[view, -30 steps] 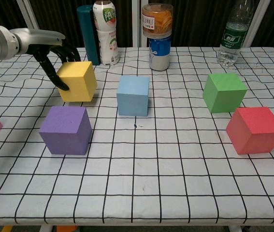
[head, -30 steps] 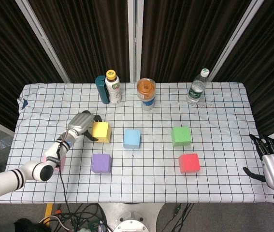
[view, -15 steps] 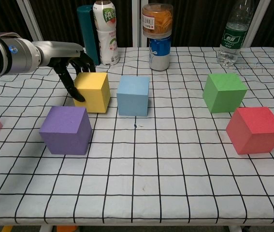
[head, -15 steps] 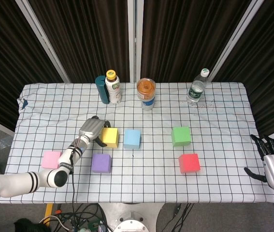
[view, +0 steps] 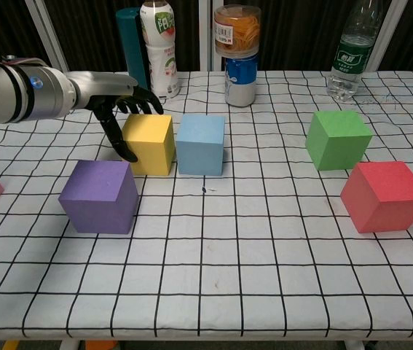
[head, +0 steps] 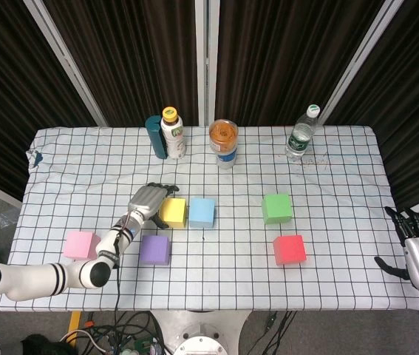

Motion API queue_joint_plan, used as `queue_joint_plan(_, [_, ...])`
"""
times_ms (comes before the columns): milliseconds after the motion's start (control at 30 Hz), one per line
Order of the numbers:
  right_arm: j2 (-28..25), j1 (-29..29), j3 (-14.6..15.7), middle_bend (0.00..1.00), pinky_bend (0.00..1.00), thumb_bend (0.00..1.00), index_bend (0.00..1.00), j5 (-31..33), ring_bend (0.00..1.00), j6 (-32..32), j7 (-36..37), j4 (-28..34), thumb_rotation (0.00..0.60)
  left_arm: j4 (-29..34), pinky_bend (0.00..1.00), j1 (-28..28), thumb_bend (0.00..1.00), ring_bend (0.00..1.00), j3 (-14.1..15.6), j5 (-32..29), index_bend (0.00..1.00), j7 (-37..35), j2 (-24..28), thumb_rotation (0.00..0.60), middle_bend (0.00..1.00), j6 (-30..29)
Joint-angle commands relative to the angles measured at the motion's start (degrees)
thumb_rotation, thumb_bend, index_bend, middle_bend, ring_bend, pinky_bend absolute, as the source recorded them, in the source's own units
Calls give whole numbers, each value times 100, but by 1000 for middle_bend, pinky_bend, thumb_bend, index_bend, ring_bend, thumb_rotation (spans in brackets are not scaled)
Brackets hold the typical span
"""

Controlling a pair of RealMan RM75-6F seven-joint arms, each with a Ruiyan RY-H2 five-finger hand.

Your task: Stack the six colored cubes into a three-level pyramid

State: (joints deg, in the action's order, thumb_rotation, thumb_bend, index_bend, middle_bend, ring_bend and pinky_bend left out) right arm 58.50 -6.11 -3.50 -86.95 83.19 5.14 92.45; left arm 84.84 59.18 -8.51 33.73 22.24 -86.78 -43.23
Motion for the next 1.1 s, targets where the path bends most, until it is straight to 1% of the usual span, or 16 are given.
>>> queue_joint_plan(33, [0,12,3,160,104,99,0,-1,0,14,16,-10,600,88,141,-20,0,72,29,241,103,-58,65,600,74,7])
queue_joint_plan(167, [0,30,13,160,104,99,0,-4,0,28,33,-20,600,65,128,-29,0,72,158,679,109,-51,201,600,79,132])
queue_joint_plan(333, [10,29,14,160,104,99,0,-10,0,26,20,-9,600,-92,123,12,0,72,235,1076,160,-209,311,600,141,499])
queue_joint_plan(433, [12,26,12,160,104,99,0,-6,0,18,-3,1,600,-186,123,39,0,73,237,1315,193,-279,311,600,168,567])
queue_joint_plan(500, [15,28,10,160,104,99,0,6,0,15,-14,9,600,-257,122,62,0,84,244,1417,230,-304,299,600,208,594])
queue_joint_plan(600, [21,32,10,160,104,99,0,14,0,15,-26,17,600,-312,123,84,0,135,209,1464,282,-394,265,600,285,624])
queue_joint_plan(667, [23,34,8,160,104,99,0,25,0,11,-29,18,600,-363,123,92,0,153,187,1467,313,-437,226,600,313,611])
queue_joint_plan(767, [25,30,4,160,104,99,0,30,0,3,-30,18,600,-438,124,115,0,204,162,1414,336,-478,159,600,372,597])
queue_joint_plan(967, [16,22,-4,160,104,98,0,22,0,1,-25,10,600,-304,125,165,0,209,162,1216,338,-401,211,600,380,517])
queue_joint_plan(1100, [14,26,-6,160,104,99,0,20,0,9,-13,7,600,-256,125,232,0,209,172,1075,336,-377,241,600,380,580])
